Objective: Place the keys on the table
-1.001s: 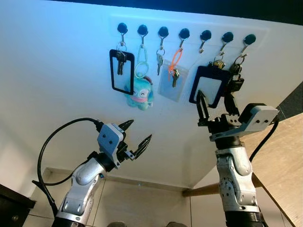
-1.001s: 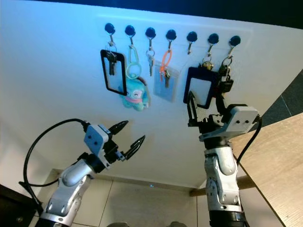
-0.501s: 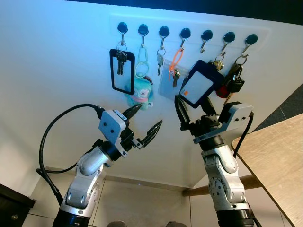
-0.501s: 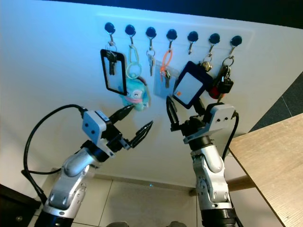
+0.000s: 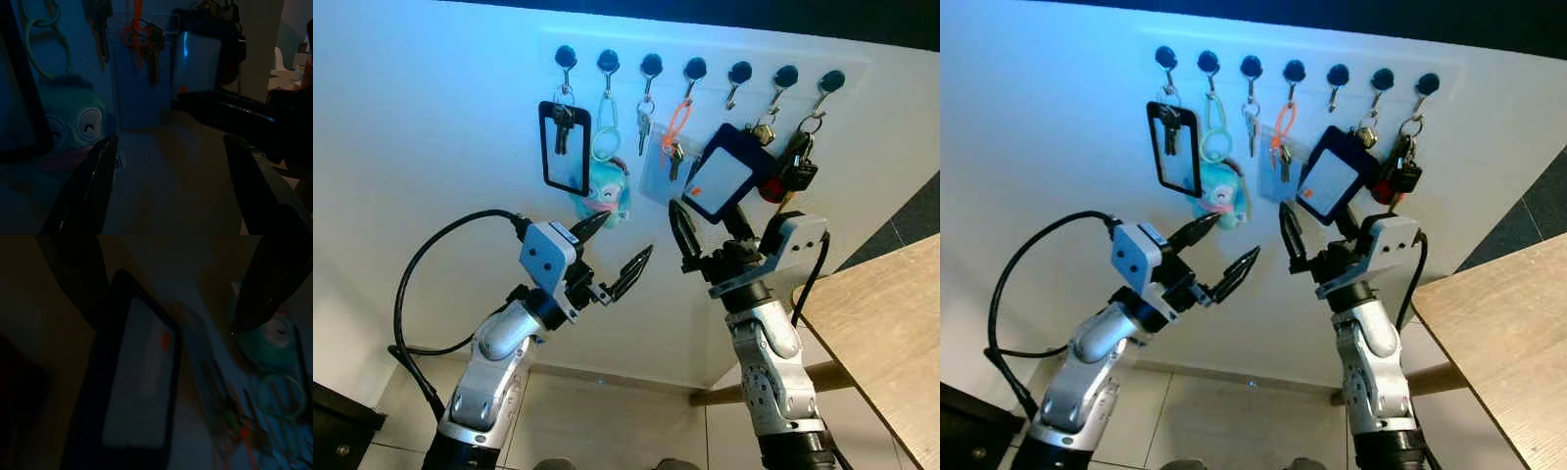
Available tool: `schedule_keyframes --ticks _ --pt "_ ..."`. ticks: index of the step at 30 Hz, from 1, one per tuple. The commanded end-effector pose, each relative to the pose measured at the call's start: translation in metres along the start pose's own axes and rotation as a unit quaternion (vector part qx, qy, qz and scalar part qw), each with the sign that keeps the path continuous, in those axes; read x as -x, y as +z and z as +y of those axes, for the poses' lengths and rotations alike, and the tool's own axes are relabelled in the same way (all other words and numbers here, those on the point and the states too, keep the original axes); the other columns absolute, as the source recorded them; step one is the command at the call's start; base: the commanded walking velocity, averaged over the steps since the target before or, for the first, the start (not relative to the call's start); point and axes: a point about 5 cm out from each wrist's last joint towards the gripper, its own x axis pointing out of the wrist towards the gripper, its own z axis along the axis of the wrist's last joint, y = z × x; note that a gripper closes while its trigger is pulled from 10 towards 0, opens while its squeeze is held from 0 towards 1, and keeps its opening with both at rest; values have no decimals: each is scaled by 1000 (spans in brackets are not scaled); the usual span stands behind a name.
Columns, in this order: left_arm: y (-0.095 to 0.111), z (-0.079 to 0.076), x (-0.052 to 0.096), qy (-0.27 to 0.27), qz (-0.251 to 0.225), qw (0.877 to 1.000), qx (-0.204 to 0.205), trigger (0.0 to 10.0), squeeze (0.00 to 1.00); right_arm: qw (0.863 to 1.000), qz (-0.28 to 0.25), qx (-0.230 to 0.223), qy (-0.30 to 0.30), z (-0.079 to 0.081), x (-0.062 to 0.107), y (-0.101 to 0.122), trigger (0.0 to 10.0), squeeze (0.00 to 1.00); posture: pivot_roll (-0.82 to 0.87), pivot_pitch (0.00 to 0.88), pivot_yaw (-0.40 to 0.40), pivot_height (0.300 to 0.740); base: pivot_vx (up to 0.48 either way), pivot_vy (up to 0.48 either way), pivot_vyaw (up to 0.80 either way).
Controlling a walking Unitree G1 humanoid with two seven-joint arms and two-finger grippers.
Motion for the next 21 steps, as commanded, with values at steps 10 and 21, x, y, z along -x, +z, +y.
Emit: schedule_keyframes --ticks 10,21 --pt "4 1 -1 -2 -2 1000 -8 10000 0 1000 15 0 -15 -5 4 -5 1647 0 88 68 -43 740 0 0 0" --pt "5 2 -2 -3 -5 1000 -12 10000 0 998 -3 -57 -33 -9 4 -3 3490 0 89 61 -40 740 0 0 0"
